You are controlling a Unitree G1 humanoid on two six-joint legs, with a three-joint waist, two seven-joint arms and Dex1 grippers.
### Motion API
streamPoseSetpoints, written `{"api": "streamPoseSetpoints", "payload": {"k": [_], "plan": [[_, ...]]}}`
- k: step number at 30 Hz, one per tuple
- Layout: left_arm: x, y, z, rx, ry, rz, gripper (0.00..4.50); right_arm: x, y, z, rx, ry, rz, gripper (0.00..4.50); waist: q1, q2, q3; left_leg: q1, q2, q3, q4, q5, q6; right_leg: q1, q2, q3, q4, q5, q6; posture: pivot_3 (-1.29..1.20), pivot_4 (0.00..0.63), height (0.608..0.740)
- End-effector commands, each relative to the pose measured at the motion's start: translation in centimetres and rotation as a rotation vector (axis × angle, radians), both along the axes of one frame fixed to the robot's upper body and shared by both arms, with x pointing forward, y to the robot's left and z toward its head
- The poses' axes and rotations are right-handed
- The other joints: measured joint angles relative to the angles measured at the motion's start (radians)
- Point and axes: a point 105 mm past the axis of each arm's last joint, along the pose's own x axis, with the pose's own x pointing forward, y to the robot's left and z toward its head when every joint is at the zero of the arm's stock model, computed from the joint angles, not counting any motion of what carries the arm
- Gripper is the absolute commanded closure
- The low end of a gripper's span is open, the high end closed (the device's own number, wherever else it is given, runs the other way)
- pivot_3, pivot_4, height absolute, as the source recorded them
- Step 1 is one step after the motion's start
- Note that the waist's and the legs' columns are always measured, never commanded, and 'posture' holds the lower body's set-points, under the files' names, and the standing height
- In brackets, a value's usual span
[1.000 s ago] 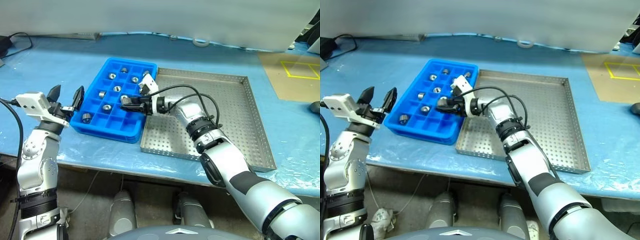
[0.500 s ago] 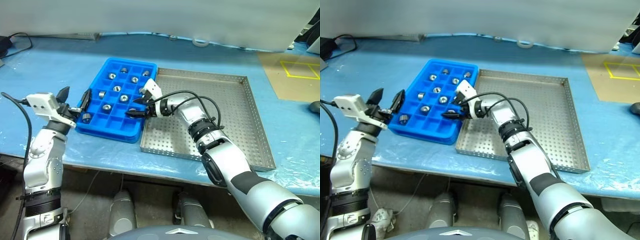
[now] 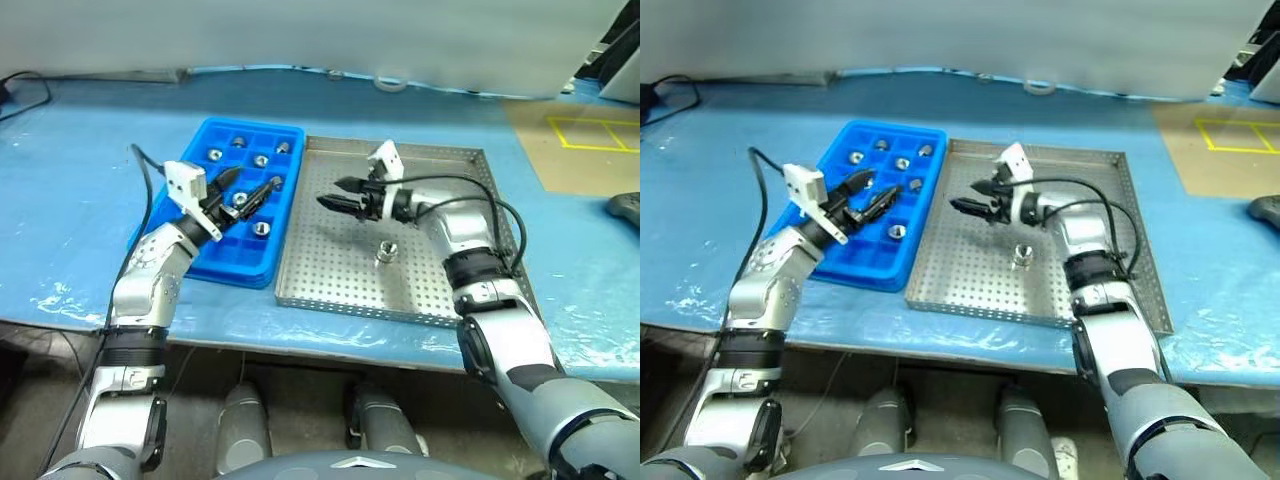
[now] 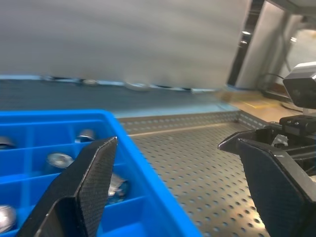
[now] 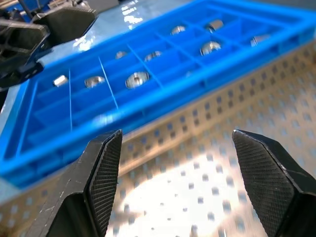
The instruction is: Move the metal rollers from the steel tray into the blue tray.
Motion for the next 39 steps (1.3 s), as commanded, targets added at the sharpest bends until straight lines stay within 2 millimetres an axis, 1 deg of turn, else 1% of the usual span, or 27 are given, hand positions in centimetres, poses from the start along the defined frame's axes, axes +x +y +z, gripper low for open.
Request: {"api": "streamPoseSetpoints", "payload": {"k": [1, 3, 6, 8, 11, 13, 17, 20, 23, 26, 30, 34, 36, 39], "plan": [[0.1, -2.6, 0.4, -0.017, -0.005, -0.115, 0.28, 0.0, -1.5, 2.9, 0.053, -0.077, -0.062, 0.8, -0.01, 0.0, 0.0, 0.0, 0.0, 0.0, 0.001, 0.0, 0.0, 0.0, 0.0, 0.001, 0.0, 0.0, 0.0, -0.45, 0.15, 0.74], [0.2, -4.8, -0.8, 0.018, 0.035, -0.193, 0.28, 0.2, -2.5, 3.6, 0.087, -0.088, -0.119, 0.8, -0.027, 0.0, 0.0, 0.0, 0.0, 0.001, 0.002, -0.001, 0.001, 0.0, 0.0, 0.002, 0.001, 0.0, 0.0, -0.47, 0.15, 0.74], [0.7, -8.0, -2.3, 0.065, 0.067, -0.26, 0.28, 0.8, -4.0, 4.3, 0.083, -0.119, -0.194, 0.8, -0.033, 0.0, 0.0, 0.002, 0.0, 0.001, 0.003, -0.002, 0.003, 0.002, 0.0, 0.002, 0.001, 0.001, 0.0, -0.49, 0.15, 0.74], [0.8, -9.6, -2.7, 0.09, 0.06, -0.301, 0.28, 1.5, -5.2, 4.9, 0.091, -0.143, -0.261, 0.8, -0.037, 0.0, 0.0, 0.002, -0.001, 0.001, 0.004, -0.003, 0.002, 0.002, 0.0, 0.002, 0.001, 0.001, 0.0, -0.5, 0.15, 0.74], [1.2, -11.4, -2.6, 0.11, 0.049, -0.334, 0.28, 2.3, -6.9, 6.4, 0.149, -0.173, -0.347, 0.8, -0.045, 0.0, 0.0, 0.001, -0.002, 0.001, 0.004, -0.002, 0.005, 0.002, -0.001, 0.003, 0.0, 0.001, 0.0, -0.51, 0.15, 0.74], [1.6, -12.2, -2.9, 0.137, 0.049, -0.337, 0.28, 2.3, -7.5, 6.9, 0.169, -0.185, -0.369, 0.8, -0.046, 0.0, 0.0, 0.001, -0.003, 0.001, 0.004, -0.001, 0.008, 0.003, -0.001, 0.003, 0.0, 0.002, 0.0, -0.53, 0.15, 0.74], [1.6, -13.0, -2.9, 0.151, 0.043, -0.367, 0.28, 2.2, -7.5, 6.8, 0.174, -0.189, -0.378, 0.8, -0.056, 0.0, 0.0, 0.002, -0.004, 0.001, 0.006, -0.004, 0.012, 0.006, -0.002, 0.003, -0.003, 0.002, 0.0, -0.55, 0.15, 0.74], [1.1, -14.6, -3.4, 0.182, 0.049, -0.427, 0.28, 2.0, -7.3, 6.2, 0.174, -0.178, -0.386, 0.8, -0.058, 0.0, 0.0, 0.001, -0.004, 0.001, 0.006, -0.004, 0.013, 0.006, -0.002, 0.003, -0.004, 0.002, 0.0, -0.57, 0.15, 0.74], [0.8, -15.7, -3.6, 0.209, 0.052, -0.475, 0.28, 1.8, -7.4, 5.9, 0.168, -0.172, -0.39, 0.8, -0.058, 0.0, 0.0, 0.001, -0.004, 0.001, 0.006, -0.005, 0.014, 0.006, -0.002, 0.003, -0.004, 0.002, 0.0, -0.58, 0.15, 0.74], [0.0, -16.5, -4.9, 0.296, 0.062, -0.539, 0.28, 1.7, -7.5, 5.8, 0.165, -0.172, -0.397, 0.8, -0.061, 0.0, 0.0, 0.001, -0.004, 0.001, 0.006, -0.005, 0.014, 0.006, -0.002, 0.003, -0.005, 0.002, 0.0, -0.59, 0.15, 0.74], [-0.2, -17.3, -5.7, 0.386, 0.038, -0.543, 0.28, 1.4, -7.2, 5.8, 0.172, -0.165, -0.384, 0.8, -0.075, 0.0, 0.0, 0.001, -0.004, 0.001, 0.006, -0.005, 0.014, 0.006, -0.002, 0.003, -0.005, 0.002, 0.0, -0.6, 0.15, 0.74], [0.5, -17.3, -6.6, 0.468, 0.016, -0.472, 0.28, 1.3, -7.0, 5.7, 0.172, -0.162, -0.382, 0.8, -0.085, 0.001, 0.0, 0.001, -0.004, 0.001, 0.006, -0.005, 0.015, 0.007, -0.002, 0.003, -0.006, 0.002, 0.0, -0.6, 0.15, 0.74], [0.9, -17.1, -6.7, 0.461, 0.022, -0.43, 0.28, 1.3, -6.9, 5.6, 0.174, -0.16, -0.38, 0.8, -0.088, 0.001, 0.0, 0.001, -0.004, 0.001, 0.006, -0.006, 0.015, 0.007, -0.002, 0.003, -0.006, 0.002, 0.0, -0.6, 0.15, 0.74], [0.7, -16.6, -8.0, 0.478, 0.067, -0.436, 0.28, 1.3, -6.1, 5.2, 0.169, -0.152, -0.363, 0.8, -0.095, 0.001, 0.0, 0.001, -0.004, 0.001, 0.006, -0.006, 0.015, 0.007, -0.002, 0.003, -0.006, 0.002, 0.0, -0.59, 0.15, 0.74]]}}
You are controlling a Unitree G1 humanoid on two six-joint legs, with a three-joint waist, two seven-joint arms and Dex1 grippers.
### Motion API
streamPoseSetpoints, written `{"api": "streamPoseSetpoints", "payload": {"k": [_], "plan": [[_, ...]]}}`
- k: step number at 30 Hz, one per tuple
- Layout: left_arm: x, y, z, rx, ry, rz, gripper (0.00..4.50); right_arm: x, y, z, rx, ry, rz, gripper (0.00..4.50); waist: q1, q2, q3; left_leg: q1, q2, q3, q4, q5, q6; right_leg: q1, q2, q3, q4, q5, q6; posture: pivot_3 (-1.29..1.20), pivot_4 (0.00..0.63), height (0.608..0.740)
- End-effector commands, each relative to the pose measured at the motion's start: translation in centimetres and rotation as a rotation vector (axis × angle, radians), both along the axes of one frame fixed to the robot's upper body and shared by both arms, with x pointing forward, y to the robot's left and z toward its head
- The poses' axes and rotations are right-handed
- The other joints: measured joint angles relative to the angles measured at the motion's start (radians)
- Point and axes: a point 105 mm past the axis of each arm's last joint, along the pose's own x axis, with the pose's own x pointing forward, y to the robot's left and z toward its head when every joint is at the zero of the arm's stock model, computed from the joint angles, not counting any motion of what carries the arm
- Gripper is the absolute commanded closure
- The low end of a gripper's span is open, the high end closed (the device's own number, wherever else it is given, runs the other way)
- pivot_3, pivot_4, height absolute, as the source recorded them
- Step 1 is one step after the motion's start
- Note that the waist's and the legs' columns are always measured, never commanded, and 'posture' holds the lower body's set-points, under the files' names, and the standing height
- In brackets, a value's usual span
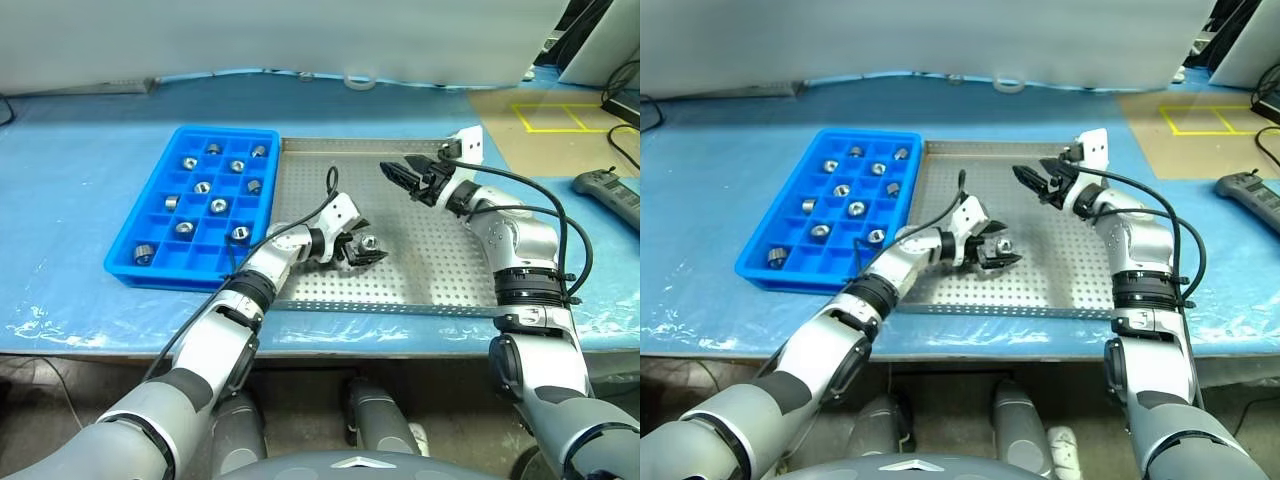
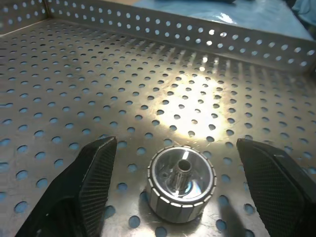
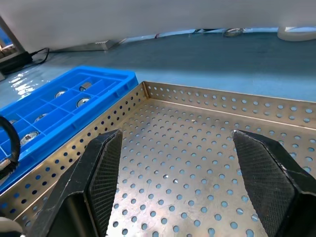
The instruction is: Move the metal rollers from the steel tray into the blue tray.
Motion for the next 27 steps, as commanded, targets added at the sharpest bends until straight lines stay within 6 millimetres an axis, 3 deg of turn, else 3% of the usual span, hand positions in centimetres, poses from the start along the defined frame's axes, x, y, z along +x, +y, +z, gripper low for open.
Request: {"api": "streamPoseSetpoints", "payload": {"k": [1, 8, 11, 14, 17, 22, 27], "plan": [[0.0, 0.1, -0.3, 0.018, -0.009, 0.006, 0.7, -0.2, 1.1, 1.2, 0.01, -0.05, 0.033, 0.77, -0.006, 0.0, 0.0, 0.0, 0.0, 0.0, 0.0, 0.0, 0.0, 0.0, 0.0, 0.0, 0.0, 0.0, 0.0, -0.59, 0.15, 0.74], [-0.1, 0.6, 0.8, -0.091, 0.026, 0.023, 2.8, -0.1, 2.8, 0.5, -0.009, -0.038, 0.07, 0.77, -0.016, 0.0, 0.0, -0.001, 0.0, 0.0, 0.0, 0.0, 0.001, 0.0, 0.0, 0.0, -0.002, 0.0, 0.0, -0.55, 0.15, 0.74], [-0.3, 0.9, 1.4, -0.141, 0.045, 0.026, 2.8, 0.1, 3.3, 0.5, -0.007, -0.039, 0.083, 0.77, -0.016, 0.0, 0.0, -0.001, 0.001, 0.0, 0.0, 0.0, 0.001, 0.0, 0.0, -0.001, -0.002, 0.0, 0.0, -0.54, 0.15, 0.74], [0.3, 2.0, 3.8, -0.268, 0.047, 0.083, 2.8, 0.3, 3.5, 0.7, 0.011, -0.043, 0.092, 0.77, -0.015, 0.0, 0.0, -0.001, 0.001, 0.0, -0.001, -0.001, 0.001, 0.0, -0.001, -0.001, -0.002, 0.0, 0.0, -0.51, 0.15, 0.74], [1.2, 4.3, 6.7, -0.415, 0.033, 0.178, 2.8, 0.8, 3.8, 1.2, 0.047, -0.052, 0.093, 0.77, -0.015, 0.0, 0.0, -0.001, 0.001, 0.0, -0.001, -0.001, 0.001, 0.0, -0.001, -0.001, -0.002, 0.0, 0.0, -0.47, 0.15, 0.74], [0.5, 8.5, 11.0, -0.564, -0.046, 0.293, 2.8, 2.7, 3.9, 2.3, 0.098, -0.074, 0.028, 0.77, -0.01, 0.001, 0.0, -0.001, 0.002, 0.0, -0.002, -0.001, 0.0, 0.0, -0.001, -0.002, -0.003, 0.0, -0.001, -0.39, 0.15, 0.74], [-0.8, 12.3, 13.3, -0.609, -0.118, 0.459, 2.8, 3.7, 5.1, 2.3, 0.117, -0.072, 0.026, 0.77, 0.011, 0.001, 0.001, -0.003, 0.003, 0.0, -0.003, -0.001, 0.0, 0.0, 0.0, -0.004, -0.005, 0.0, -0.001, -0.31, 0.15, 0.74]]}}
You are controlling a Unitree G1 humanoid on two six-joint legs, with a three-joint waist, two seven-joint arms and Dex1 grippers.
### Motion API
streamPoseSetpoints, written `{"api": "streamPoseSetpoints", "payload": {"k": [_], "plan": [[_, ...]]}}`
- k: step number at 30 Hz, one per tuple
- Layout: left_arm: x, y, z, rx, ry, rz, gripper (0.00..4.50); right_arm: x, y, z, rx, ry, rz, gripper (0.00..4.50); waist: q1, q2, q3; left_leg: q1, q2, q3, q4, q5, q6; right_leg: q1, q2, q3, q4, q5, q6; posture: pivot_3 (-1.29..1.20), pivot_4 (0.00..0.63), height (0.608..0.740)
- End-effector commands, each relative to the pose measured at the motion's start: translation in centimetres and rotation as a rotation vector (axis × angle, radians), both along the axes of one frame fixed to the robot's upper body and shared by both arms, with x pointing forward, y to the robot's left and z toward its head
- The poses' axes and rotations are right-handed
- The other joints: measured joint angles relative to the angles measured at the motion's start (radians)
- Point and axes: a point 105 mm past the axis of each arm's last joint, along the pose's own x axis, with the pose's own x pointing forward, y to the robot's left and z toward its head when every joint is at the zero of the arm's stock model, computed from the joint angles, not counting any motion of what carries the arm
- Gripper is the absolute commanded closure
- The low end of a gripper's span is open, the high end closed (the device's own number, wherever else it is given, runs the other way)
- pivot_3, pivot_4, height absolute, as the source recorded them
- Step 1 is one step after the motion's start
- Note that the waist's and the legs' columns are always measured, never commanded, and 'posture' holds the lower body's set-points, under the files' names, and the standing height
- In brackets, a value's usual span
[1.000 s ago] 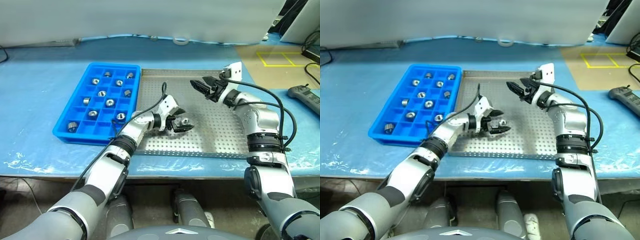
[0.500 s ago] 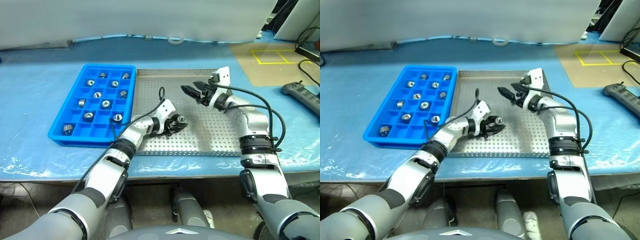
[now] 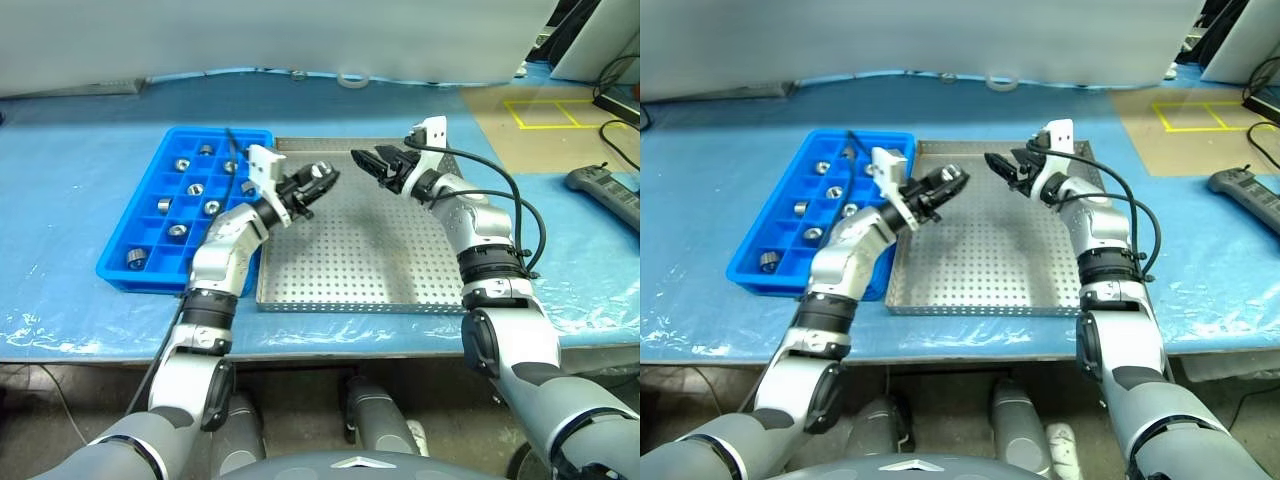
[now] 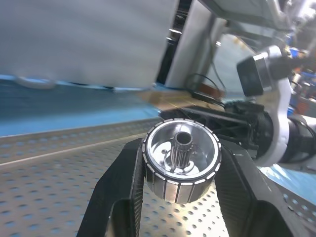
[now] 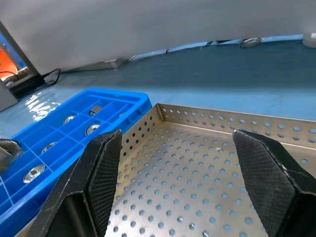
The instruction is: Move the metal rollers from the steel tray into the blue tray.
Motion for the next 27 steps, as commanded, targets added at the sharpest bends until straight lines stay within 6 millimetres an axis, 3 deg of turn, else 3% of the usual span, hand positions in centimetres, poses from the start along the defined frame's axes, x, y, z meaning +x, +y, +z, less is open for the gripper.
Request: {"api": "streamPoseSetpoints", "payload": {"k": [1, 3, 10, 17, 27], "plan": [[-1.3, 2.2, 2.8, -0.016, -0.072, 0.104, 2.8, 0.6, 0.9, 1.4, 0.02, -0.048, 0.005, 0.77, 0.009, 0.0, 0.0, 0.0, 0.0, 0.0, 0.0, 0.0, 0.0, 0.0, 0.0, 0.0, 0.0, 0.0, 0.0, -0.29, 0.15, 0.74], [-1.8, 3.6, 1.7, 0.078, -0.064, 0.186, 2.8, 0.7, 1.8, 1.1, 0.011, -0.043, 0.029, 0.77, 0.018, 0.001, 0.0, -0.001, 0.001, 0.0, -0.001, 0.0, 0.0, 0.0, 0.0, -0.001, -0.001, 0.0, 0.0, -0.27, 0.15, 0.74], [-4.2, 9.0, -3.0, 0.144, 0.063, 0.412, 2.8, 0.7, 3.8, 0.2, -0.013, -0.022, 0.096, 0.77, 0.047, 0.001, 0.001, -0.001, 0.002, 0.0, -0.002, 0.0, -0.001, -0.001, 0.0, -0.002, -0.002, 0.0, 0.0, -0.21, 0.15, 0.74], [-6.6, 10.5, -5.9, 0.208, 0.14, 0.466, 2.8, 0.5, 4.8, -0.6, -0.026, -0.003, 0.132, 0.77, 0.076, 0.002, 0.001, -0.001, 0.002, 0.0, -0.002, -0.002, -0.005, -0.001, 0.0, -0.003, -0.002, 0.0, 0.0, -0.19, 0.15, 0.74], [-6.6, 11.4, -8.2, 0.287, 0.232, 0.498, 2.8, 0.6, 3.6, -0.6, -0.047, -0.011, 0.103, 0.77, 0.071, 0.003, 0.001, 0.002, 0.002, 0.0, -0.005, 0.0, -0.009, -0.001, 0.001, -0.002, 0.0, 0.0, 0.0, -0.26, 0.15, 0.74]]}}
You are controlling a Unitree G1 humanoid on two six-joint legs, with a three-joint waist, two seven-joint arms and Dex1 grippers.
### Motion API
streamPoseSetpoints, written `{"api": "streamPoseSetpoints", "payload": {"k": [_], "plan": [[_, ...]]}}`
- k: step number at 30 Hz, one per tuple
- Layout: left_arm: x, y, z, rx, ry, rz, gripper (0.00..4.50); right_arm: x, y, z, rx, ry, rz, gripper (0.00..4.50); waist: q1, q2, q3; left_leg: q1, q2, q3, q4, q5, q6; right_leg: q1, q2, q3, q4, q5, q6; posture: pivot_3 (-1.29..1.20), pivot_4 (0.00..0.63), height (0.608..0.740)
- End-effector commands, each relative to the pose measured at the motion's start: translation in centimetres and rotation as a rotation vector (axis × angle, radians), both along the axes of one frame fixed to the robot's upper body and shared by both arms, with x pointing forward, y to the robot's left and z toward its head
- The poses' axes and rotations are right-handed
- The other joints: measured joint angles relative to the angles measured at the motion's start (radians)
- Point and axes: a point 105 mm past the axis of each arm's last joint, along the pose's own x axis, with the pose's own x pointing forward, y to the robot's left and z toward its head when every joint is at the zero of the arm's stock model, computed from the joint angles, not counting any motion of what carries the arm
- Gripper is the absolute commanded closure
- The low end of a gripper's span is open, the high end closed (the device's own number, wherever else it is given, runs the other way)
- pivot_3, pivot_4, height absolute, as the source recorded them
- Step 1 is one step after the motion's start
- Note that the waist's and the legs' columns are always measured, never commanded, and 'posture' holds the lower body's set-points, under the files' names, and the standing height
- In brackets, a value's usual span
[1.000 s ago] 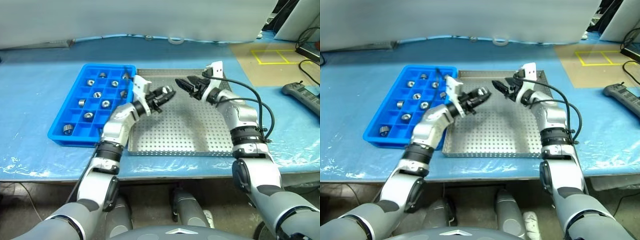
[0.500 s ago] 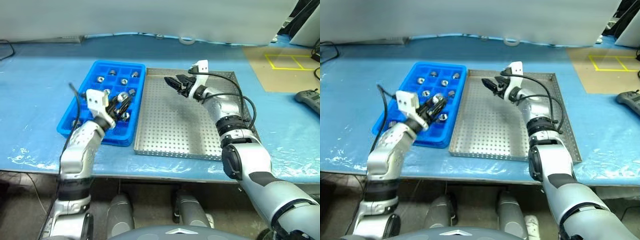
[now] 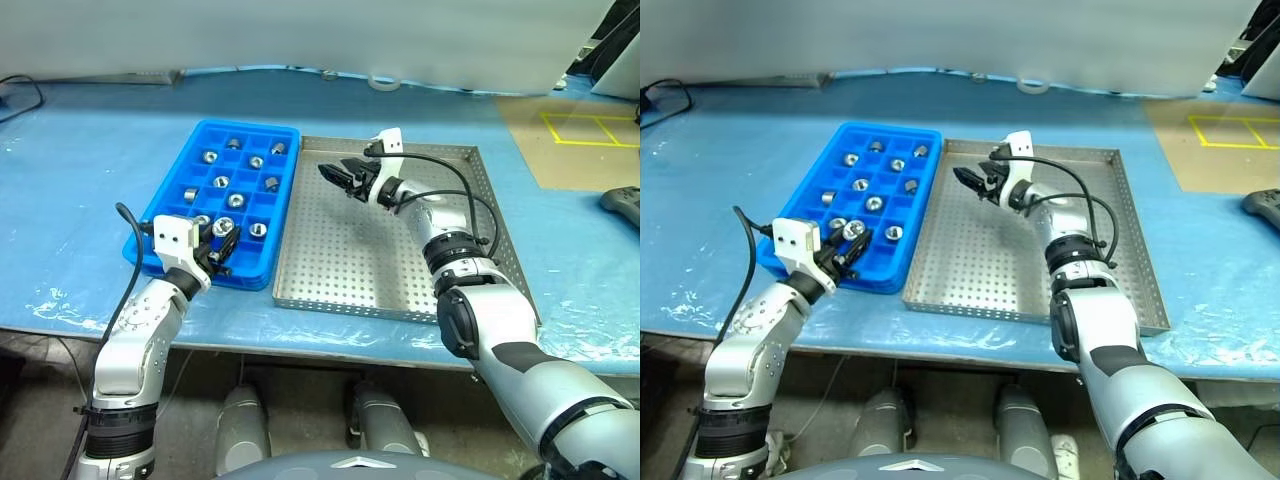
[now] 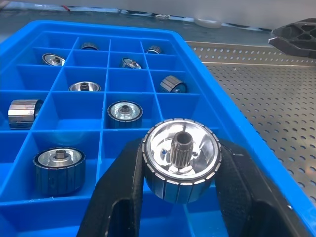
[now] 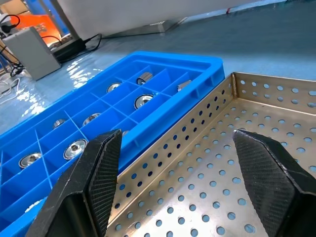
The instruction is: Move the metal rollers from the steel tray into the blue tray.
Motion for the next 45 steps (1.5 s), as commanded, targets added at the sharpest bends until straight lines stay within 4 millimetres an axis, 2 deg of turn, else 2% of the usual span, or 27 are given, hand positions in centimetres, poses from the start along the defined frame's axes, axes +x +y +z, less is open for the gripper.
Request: {"api": "streamPoseSetpoints", "payload": {"k": [1, 8, 24, 26, 30, 32, 33, 41, 45], "plan": [[-0.1, 0.7, -0.9, 0.037, 0.044, 0.023, 2.8, 0.2, -1.1, 1.9, 0.0, -0.074, -0.024, 0.77, -0.003, 0.0, 0.0, 0.0, 0.0, 0.0, 0.0, 0.0, 0.0, 0.0, 0.0, 0.0, 0.0, 0.0, 0.0, -0.27, 0.15, 0.74], [-0.8, 0.9, -1.4, 0.025, 0.07, 0.032, 2.8, 0.1, -2.3, 1.4, -0.013, -0.069, -0.054, 0.77, -0.014, 0.002, -0.001, 0.001, 0.0, 0.0, 0.0, 0.0, 0.0, 0.0, 0.0, 0.001, 0.001, 0.0, 0.0, -0.29, 0.15, 0.74], [-1.7, 1.1, -3.0, 0.015, 0.124, 0.076, 2.8, 0.1, -1.5, 0.8, -0.031, -0.056, -0.039, 0.77, -0.016, 0.003, -0.002, 0.001, 0.0, 0.0, 0.001, 0.0, 0.0, 0.0, 0.0, 0.001, 0.001, 0.0, 0.0, -0.27, 0.15, 0.74], [-1.6, 1.2, -2.9, 0.003, 0.121, 0.088, 2.05, 0.1, -1.4, 0.8, -0.032, -0.056, -0.036, 0.77, -0.016, 0.003, -0.002, 0.001, 0.0, 0.0, 0.0, 0.0, 0.0, 0.0, 0.0, 0.001, 0.002, 0.0, 0.0, -0.27, 0.15, 0.74], [-1.4, 1.1, -2.7, -0.019, 0.112, 0.081, 0.83, 0.1, -1.2, 0.8, -0.035, -0.057, -0.032, 0.77, -0.017, 0.004, -0.002, 0.002, 0.0, 0.0, 0.001, 0.0, 0.0, 0.0, 0.0, 0.001, 0.002, 0.0, 0.0, -0.27, 0.15, 0.74], [-0.9, 1.0, -1.8, -0.057, 0.079, 0.065, 0.2, 0.1, -1.1, 0.8, -0.034, -0.057, -0.032, 0.77, -0.016, 0.004, -0.002, 0.002, 0.0, 0.0, 0.001, 0.0, 0.0, 0.0, 0.001, 0.001, 0.003, 0.0, 0.0, -0.27, 0.15, 0.74], [-0.6, 0.8, -1.2, -0.077, 0.054, 0.047, 0.03, 0.1, -1.1, 0.9, -0.028, -0.058, -0.032, 0.77, -0.015, 0.004, -0.002, 0.002, 0.0, 0.0, 0.001, 0.0, -0.001, 0.0, 0.001, 0.001, 0.003, 0.0, 0.0, -0.26, 0.15, 0.74], [3.7, -2.0, 4.5, -0.077, -0.177, -0.183, 0.03, 0.1, -0.6, 2.8, 0.008, -0.099, -0.004, 0.77, 0.011, 0.003, 0.0, -0.001, 0.0, 0.0, 0.003, 0.003, -0.002, -0.002, 0.0, 0.0, 0.008, 0.002, -0.003, -0.28, 0.15, 0.74], [4.9, -3.5, 6.4, -0.074, -0.249, -0.269, 0.03, -0.2, -1.2, 2.3, -0.032, -0.109, -0.002, 0.77, 0.01, 0.003, -0.001, -0.001, -0.002, 0.0, 0.004, 0.006, -0.002, -0.002, -0.001, 0.002, 0.008, 0.003, -0.004, -0.3, 0.15, 0.74]]}}
